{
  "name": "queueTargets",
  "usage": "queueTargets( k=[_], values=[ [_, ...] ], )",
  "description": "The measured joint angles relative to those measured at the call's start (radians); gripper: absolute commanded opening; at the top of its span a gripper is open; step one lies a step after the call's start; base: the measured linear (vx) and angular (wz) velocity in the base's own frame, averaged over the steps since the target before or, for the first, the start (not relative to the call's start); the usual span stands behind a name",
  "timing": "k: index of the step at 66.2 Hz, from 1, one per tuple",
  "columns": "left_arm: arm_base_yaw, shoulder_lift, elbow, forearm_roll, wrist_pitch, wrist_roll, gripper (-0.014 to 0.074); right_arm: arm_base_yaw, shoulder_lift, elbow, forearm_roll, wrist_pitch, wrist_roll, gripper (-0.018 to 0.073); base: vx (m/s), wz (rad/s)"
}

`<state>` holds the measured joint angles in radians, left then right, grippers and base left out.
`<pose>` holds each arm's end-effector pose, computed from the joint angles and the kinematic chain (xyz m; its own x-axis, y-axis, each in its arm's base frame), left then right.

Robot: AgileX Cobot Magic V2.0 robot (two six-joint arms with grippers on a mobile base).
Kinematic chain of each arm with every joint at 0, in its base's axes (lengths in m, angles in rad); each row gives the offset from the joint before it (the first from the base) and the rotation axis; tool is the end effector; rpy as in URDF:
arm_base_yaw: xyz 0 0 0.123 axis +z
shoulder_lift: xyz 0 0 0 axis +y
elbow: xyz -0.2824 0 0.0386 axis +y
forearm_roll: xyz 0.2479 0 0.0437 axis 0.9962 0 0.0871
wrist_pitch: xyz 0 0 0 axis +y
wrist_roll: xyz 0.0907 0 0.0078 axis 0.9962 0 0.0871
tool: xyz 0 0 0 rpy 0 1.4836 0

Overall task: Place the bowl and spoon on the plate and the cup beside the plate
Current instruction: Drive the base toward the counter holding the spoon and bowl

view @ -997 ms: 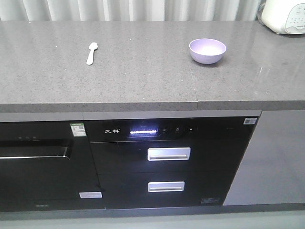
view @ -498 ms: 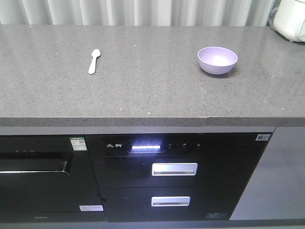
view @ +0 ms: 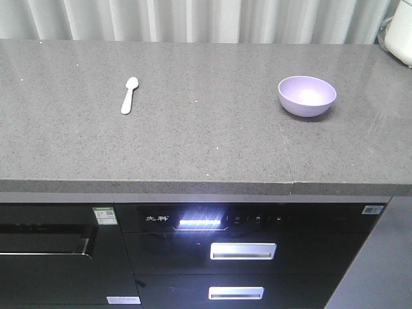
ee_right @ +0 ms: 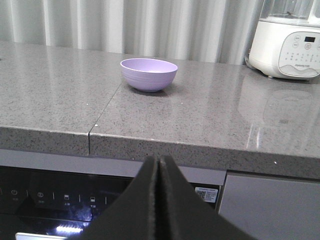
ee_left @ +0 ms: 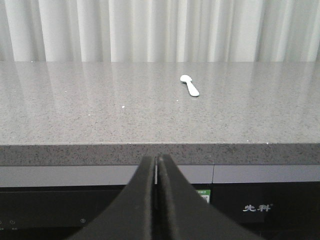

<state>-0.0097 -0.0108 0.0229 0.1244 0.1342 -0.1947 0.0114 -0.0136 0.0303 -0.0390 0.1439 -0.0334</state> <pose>0.0565 0.0010 0.1938 -0.0574 -0.0708 -0.9958 -0.0110 0.9975 -0.0703 0.0565 0.0001 0.1905 -0.0726 -0.0728 -0.9947 -0.0111 0.9973 -0.0722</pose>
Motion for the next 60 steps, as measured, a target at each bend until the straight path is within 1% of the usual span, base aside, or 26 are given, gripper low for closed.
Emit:
queueTargets(
  k=[60],
  values=[
    [0.0, 0.0, 0.0, 0.0, 0.0, 0.0, -0.0006, 0.0, 0.0, 0.0, 0.0, 0.0, 0.0, -0.0011, 0.08, -0.01]
  ],
)
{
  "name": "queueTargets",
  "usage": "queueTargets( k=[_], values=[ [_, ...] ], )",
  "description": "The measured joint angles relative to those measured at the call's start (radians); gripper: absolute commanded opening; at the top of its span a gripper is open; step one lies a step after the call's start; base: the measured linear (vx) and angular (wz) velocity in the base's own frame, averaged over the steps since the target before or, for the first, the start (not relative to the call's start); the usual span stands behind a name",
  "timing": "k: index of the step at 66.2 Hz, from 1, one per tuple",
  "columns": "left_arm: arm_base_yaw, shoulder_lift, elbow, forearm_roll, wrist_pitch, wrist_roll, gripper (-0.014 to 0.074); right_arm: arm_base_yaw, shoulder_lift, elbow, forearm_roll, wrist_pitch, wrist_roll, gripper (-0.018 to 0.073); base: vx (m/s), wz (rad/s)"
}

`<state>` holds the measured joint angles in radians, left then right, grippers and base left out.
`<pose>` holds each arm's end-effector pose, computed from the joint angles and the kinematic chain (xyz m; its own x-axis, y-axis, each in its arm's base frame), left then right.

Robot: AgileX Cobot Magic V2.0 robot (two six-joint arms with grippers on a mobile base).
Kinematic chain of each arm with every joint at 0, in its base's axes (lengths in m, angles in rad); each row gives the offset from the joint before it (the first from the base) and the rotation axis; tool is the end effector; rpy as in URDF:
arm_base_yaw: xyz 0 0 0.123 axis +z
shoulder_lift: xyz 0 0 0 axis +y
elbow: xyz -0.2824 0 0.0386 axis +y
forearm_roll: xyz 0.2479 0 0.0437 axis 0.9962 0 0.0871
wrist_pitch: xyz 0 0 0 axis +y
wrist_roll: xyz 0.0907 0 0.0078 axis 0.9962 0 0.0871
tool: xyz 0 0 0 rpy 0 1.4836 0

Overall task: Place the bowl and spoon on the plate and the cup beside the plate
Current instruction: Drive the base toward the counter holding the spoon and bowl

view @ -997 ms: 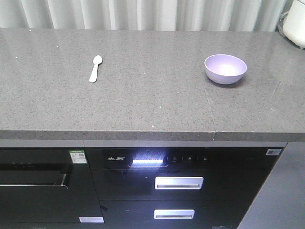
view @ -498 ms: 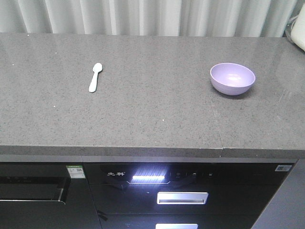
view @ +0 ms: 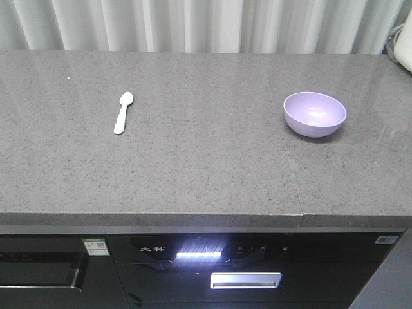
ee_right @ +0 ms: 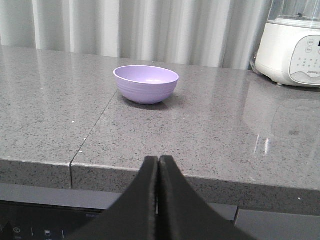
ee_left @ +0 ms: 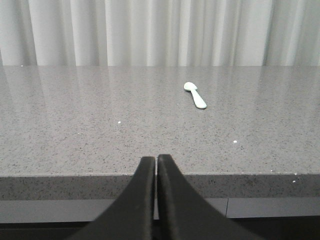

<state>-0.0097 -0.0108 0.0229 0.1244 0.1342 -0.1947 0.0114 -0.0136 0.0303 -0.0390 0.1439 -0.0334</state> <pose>0.0565 0.0010 0.1938 -0.0574 -0.0708 -0.9958 -0.0110 0.9975 -0.0703 0.0565 0.0001 0.1905 -0.0726 -0.0728 -0.9947 -0.0111 0.9973 -0.0722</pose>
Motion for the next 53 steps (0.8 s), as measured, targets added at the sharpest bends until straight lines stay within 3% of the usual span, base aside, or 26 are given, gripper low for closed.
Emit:
queueTargets(
  k=[53],
  values=[
    [0.0, 0.0, 0.0, 0.0, 0.0, 0.0, -0.0006, 0.0, 0.0, 0.0, 0.0, 0.0, 0.0, -0.0011, 0.06, -0.01]
  ],
)
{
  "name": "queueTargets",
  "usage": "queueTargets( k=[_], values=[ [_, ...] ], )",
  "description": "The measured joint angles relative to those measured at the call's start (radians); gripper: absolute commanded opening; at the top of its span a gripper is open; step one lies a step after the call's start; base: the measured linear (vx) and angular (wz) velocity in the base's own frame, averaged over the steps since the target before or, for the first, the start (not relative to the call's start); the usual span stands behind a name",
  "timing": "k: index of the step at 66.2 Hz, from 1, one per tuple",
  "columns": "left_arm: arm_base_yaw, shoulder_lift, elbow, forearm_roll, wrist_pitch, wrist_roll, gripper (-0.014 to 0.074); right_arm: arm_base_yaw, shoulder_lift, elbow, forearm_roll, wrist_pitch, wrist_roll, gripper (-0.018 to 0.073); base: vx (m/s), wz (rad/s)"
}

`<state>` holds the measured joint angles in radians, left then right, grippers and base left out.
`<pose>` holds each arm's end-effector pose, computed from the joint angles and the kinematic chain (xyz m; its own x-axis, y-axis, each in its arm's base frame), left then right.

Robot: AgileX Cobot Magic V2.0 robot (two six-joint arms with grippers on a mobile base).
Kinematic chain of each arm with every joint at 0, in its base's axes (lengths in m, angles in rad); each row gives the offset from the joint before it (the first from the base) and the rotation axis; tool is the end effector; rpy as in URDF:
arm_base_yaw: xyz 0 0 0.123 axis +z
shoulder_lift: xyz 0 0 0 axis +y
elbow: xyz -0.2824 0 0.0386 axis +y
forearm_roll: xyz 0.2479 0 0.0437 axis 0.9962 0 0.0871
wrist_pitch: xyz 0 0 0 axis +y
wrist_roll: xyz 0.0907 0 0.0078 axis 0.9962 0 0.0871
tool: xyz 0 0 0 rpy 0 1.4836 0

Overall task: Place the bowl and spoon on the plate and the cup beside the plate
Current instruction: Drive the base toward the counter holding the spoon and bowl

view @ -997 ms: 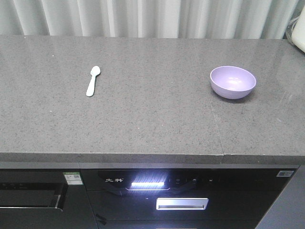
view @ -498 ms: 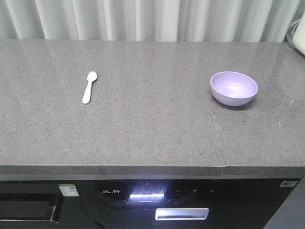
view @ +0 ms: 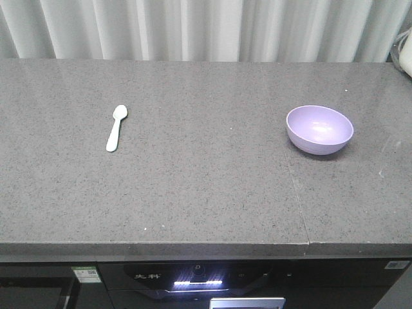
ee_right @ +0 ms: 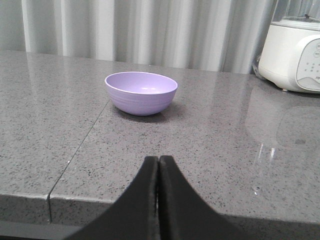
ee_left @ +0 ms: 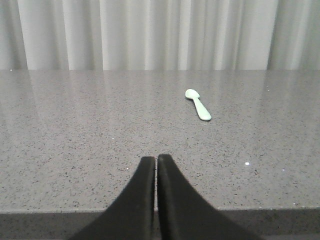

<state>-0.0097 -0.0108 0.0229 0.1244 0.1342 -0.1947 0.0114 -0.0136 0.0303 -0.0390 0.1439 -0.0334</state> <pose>0.0565 0.0010 0.1938 -0.0574 -0.0708 -0.9958 -0.0110 0.9975 -0.0703 0.0565 0.0001 0.1905 -0.0726 -0.0728 -0.9947 -0.0111 0.9973 -0.0722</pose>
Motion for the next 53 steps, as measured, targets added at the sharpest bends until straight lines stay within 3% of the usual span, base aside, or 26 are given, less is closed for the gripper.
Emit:
queueTargets(
  k=[53],
  values=[
    [0.0, 0.0, 0.0, 0.0, 0.0, 0.0, -0.0006, 0.0, 0.0, 0.0, 0.0, 0.0, 0.0, -0.0011, 0.05, 0.0]
  ],
)
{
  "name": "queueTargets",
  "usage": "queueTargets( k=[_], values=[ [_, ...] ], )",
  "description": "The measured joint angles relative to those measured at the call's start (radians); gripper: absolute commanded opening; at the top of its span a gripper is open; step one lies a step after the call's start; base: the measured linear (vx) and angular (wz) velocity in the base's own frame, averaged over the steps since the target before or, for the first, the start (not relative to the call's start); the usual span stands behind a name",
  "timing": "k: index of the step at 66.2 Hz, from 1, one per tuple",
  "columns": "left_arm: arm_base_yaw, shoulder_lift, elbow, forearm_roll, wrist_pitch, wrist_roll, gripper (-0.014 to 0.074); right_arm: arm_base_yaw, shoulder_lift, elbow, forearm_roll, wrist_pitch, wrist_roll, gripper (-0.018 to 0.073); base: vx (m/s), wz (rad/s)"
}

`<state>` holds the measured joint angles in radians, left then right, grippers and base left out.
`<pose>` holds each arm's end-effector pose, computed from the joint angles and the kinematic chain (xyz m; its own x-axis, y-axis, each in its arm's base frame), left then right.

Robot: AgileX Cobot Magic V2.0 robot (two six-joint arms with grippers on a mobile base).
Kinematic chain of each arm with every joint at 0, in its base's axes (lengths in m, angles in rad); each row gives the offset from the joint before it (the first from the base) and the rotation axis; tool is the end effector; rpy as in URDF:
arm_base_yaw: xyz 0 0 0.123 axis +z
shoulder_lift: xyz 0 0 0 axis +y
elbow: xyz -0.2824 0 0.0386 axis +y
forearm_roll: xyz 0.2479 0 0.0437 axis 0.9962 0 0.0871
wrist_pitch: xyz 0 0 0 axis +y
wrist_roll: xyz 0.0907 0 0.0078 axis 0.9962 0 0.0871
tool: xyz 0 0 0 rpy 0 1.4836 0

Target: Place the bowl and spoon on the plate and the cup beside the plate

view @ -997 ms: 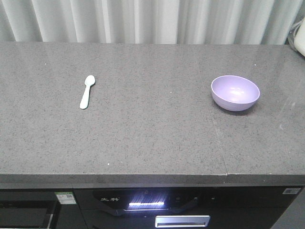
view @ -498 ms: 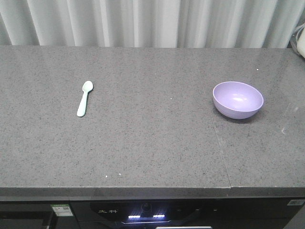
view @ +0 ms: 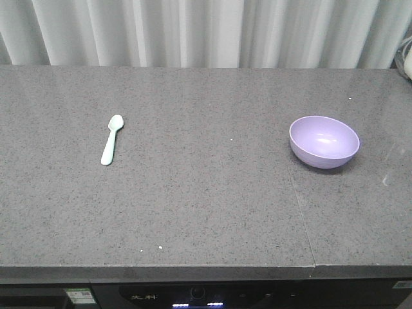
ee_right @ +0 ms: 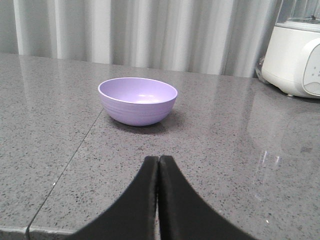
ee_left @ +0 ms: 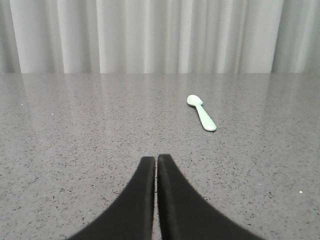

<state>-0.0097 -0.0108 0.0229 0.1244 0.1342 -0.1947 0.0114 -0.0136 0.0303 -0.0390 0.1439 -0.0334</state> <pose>0.0565 0.0010 0.1938 -0.0574 -0.0708 -0.9958 -0.0110 0.9975 -0.0703 0.0565 0.0001 0.1905 -0.0726 -0.0728 -0.9947 -0.0111 0.9973 -0.0722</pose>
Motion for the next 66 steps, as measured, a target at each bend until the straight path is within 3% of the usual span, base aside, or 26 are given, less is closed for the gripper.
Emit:
queueTargets(
  k=[66],
  values=[
    [0.0, 0.0, 0.0, 0.0, 0.0, 0.0, -0.0006, 0.0, 0.0, 0.0, 0.0, 0.0, 0.0, -0.0011, 0.04, -0.01]
  ],
)
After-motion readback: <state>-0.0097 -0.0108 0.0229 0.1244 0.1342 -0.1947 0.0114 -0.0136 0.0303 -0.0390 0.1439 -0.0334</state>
